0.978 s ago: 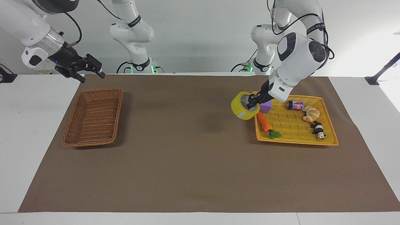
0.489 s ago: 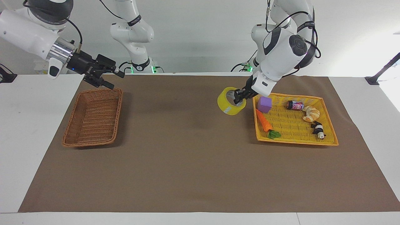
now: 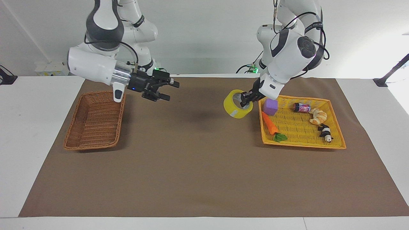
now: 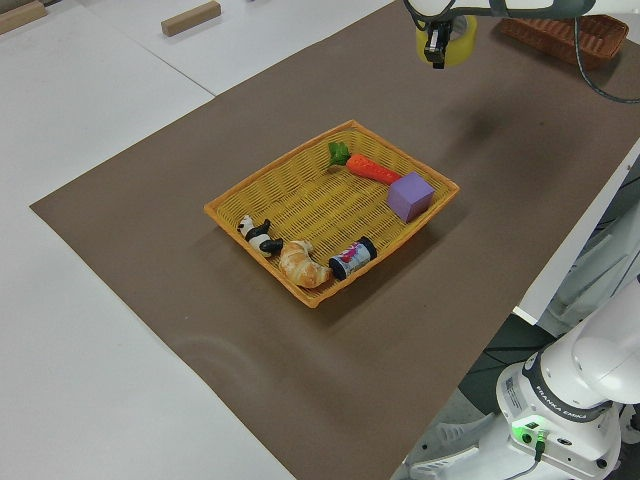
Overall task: Move tape to another basket
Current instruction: 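Carry the tape toward the center while the right gripper reaches toward it, then close the right gripper on the tape rim beside the left gripper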
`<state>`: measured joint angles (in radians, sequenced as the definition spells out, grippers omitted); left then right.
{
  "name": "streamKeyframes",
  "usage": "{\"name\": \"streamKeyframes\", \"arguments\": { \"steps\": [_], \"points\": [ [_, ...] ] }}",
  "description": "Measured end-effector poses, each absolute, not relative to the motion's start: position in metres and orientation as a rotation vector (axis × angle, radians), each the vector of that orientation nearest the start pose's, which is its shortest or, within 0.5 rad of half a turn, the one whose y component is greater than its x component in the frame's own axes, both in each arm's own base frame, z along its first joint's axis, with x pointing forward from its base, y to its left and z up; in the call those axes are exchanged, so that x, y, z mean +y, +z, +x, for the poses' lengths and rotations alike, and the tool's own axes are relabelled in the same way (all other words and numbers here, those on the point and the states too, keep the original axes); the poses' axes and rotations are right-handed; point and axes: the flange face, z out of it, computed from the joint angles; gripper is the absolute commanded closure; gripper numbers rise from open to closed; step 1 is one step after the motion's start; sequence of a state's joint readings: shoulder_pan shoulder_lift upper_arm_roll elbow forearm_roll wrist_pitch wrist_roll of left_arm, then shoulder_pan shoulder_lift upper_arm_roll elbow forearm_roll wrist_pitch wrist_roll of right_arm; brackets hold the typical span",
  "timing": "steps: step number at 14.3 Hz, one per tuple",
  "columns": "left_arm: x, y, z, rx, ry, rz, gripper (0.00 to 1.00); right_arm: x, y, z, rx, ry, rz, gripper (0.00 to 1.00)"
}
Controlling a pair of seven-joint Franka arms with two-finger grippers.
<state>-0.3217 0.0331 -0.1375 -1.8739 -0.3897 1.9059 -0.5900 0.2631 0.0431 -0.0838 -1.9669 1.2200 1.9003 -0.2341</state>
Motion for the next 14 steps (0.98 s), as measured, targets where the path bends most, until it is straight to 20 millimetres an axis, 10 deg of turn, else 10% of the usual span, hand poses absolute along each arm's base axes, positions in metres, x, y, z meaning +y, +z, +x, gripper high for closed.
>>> {"name": "streamKeyframes", "arguments": {
  "steps": [6, 14],
  "points": [
    [-0.278, 0.495, 0.501, -0.447, 0.327, -3.418, 1.00, 0.266, 0.435, 0.547, 0.190, 0.117, -1.976, 0.00],
    [-0.278, 0.494, 0.500, -0.446, 0.334, -3.415, 1.00, 0.304, 0.441, 0.534, 0.237, 0.140, -1.996, 0.00]
  ]
}}
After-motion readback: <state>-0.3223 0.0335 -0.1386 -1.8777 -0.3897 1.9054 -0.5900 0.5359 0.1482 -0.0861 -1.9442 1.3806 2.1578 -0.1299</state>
